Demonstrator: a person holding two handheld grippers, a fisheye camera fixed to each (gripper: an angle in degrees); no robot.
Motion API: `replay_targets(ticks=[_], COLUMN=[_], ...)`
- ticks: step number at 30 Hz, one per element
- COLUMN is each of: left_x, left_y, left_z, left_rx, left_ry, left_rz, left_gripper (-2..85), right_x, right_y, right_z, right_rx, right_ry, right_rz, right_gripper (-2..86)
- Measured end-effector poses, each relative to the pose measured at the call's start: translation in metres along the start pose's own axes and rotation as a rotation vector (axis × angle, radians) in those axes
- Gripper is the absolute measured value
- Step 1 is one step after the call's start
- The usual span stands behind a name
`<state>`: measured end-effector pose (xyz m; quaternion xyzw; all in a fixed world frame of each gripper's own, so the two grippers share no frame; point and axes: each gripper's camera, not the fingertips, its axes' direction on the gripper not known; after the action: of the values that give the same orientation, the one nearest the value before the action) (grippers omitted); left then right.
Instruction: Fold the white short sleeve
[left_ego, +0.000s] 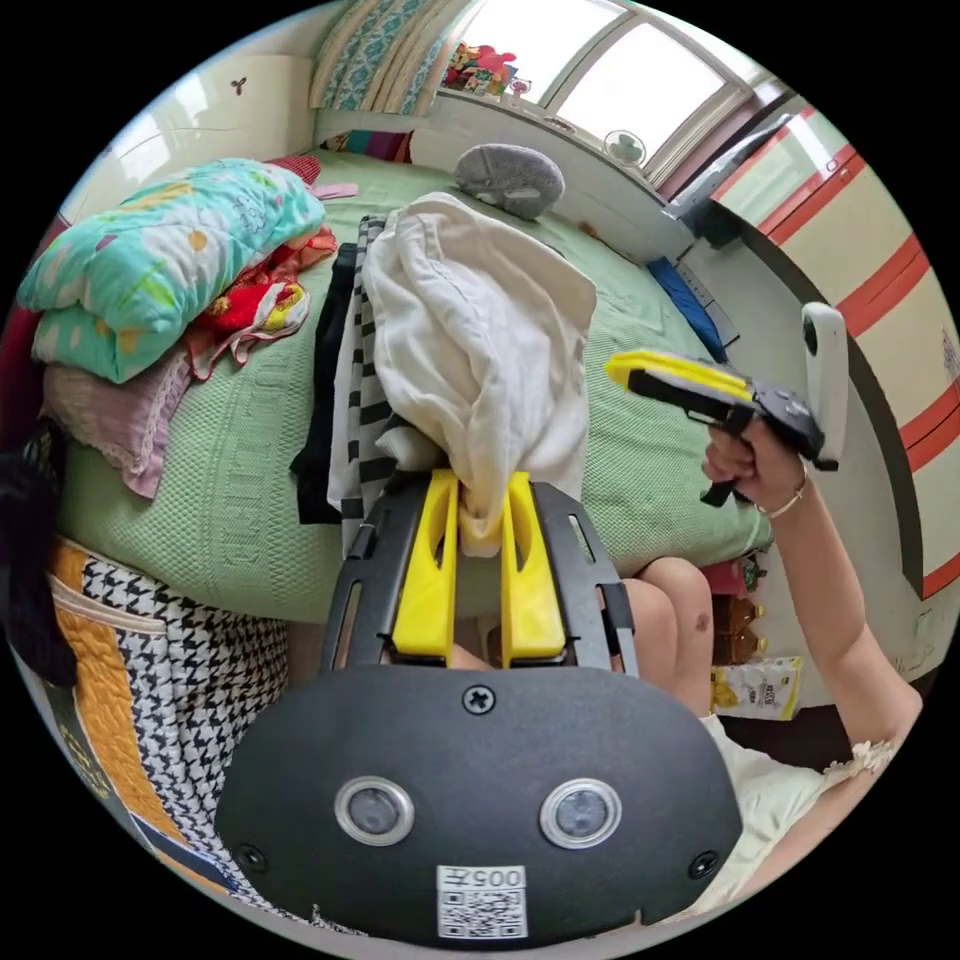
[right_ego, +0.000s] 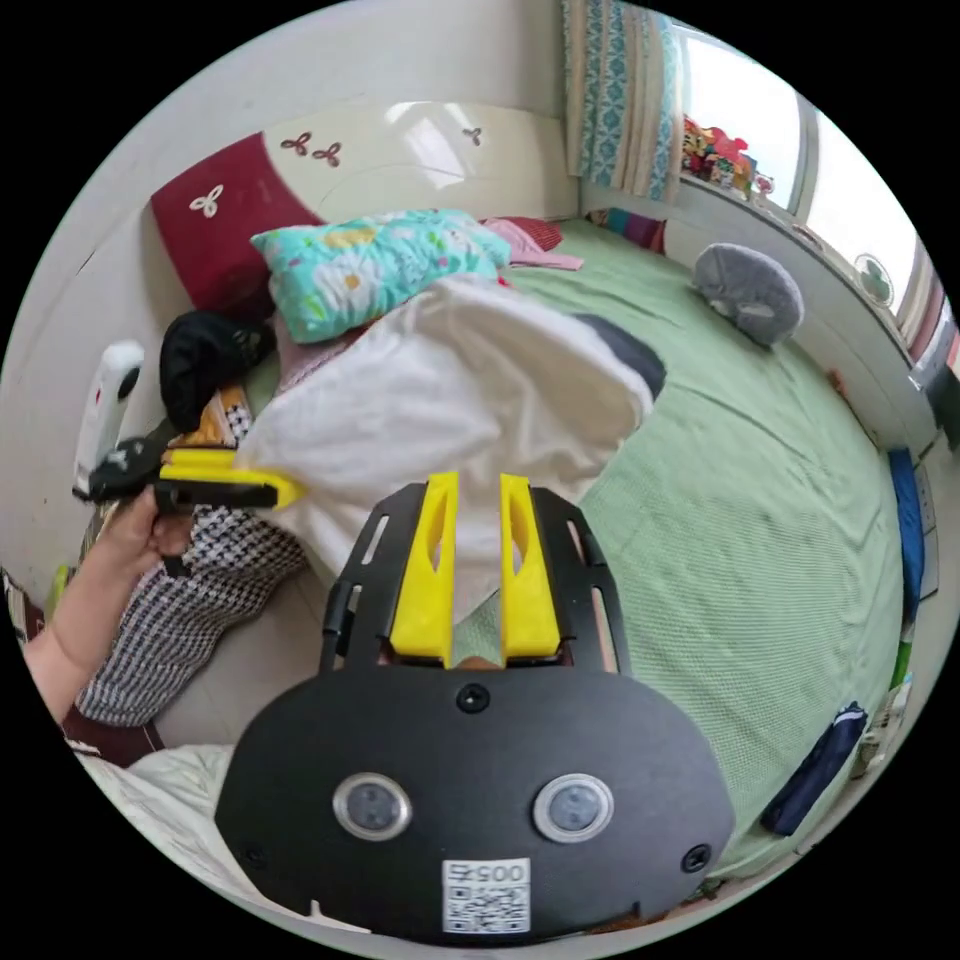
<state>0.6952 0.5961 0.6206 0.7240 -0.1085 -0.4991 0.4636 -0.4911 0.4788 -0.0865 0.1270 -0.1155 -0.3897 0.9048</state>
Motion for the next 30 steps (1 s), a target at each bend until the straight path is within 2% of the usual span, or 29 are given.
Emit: replay_targets(ticks=[3,8,10,13,16,22,30], left_x=[-0.001,-0.009,-0.010,-0.005,0.018,0.123,0.329], left_y=[0.001,0.012,0.020,0.034,0.046,0.025,-0.066], left_z=[-0.009,-0.025,-0.032,-0.045,-0.054,-0.005,0.125], left_rx=[0.000,-0.009,0.007,0.015,0.058,0.043,-0.097], left_ry=[0.009,-0.025,-0.048,-0.181,-0.194,-0.134,0.128], left_rz=[0.013,-0.034,-0.054,-0.097,-0.059,0.080,0.275], left_gripper=[7.7,7.1,5.8,2.6,0.5,-0.5,0.4], right_x=[-0.018,-0.019,-0.014,-0.006,0.013,0.090,0.179], right_y=[0.024,0.035,0.035,0.043,0.062,0.122,0.237], right_z=[0.030,0.068,0.066,0.056,0.032,-0.017,-0.070], right_rx=[-0.068,-0.113,-0.114,-0.144,-0.123,-0.082,-0.054], right_ry=[-0.068,-0.001,-0.021,-0.010,0.057,0.082,0.218], right_rz=[-0.026,0.041,0.083,0.067,0.081,0.334,0.680], right_gripper=[7.4,7.2,7.4,7.5,7.6,7.1,4.6])
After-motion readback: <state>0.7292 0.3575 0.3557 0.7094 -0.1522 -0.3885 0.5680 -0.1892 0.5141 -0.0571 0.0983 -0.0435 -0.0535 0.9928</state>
